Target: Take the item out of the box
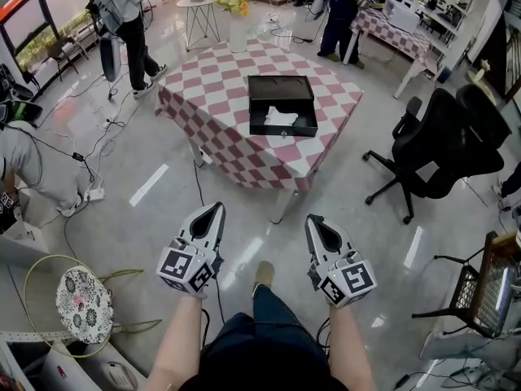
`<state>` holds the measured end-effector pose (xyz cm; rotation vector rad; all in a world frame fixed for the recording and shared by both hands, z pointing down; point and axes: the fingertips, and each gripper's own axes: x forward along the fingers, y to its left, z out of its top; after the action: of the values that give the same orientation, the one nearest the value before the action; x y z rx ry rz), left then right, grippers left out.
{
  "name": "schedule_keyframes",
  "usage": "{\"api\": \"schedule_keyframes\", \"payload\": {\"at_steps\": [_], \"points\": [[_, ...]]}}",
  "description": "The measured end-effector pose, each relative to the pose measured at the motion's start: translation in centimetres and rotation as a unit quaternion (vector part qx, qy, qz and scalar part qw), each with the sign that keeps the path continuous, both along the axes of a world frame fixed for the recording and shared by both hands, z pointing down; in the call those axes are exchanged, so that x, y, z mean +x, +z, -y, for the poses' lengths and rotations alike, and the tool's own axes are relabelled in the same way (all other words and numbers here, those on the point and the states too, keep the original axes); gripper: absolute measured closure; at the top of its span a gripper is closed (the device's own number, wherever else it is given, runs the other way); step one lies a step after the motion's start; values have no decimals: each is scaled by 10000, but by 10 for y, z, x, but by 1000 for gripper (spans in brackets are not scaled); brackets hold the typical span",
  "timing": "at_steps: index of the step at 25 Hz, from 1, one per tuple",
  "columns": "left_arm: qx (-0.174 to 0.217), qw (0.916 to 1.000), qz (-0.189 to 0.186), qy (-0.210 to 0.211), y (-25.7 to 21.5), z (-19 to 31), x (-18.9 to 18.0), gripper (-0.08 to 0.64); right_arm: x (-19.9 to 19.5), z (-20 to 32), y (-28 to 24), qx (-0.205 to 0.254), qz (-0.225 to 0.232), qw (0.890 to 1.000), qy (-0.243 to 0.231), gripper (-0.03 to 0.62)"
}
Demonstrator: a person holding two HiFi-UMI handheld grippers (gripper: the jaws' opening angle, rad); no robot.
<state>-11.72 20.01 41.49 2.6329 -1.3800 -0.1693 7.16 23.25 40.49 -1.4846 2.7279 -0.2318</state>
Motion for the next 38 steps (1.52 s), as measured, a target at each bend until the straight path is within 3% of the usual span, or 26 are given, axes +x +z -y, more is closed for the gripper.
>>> {"api": "schedule_keyframes", "payload": {"at_steps": [20, 38], "points": [[-76, 9999, 92, -108, 5, 119, 6, 560, 0, 131, 16, -241, -86, 9995, -187, 584], [-53, 9998, 69, -190, 10, 207, 17, 560, 7, 219, 34, -403, -88, 9986, -341, 585]]}}
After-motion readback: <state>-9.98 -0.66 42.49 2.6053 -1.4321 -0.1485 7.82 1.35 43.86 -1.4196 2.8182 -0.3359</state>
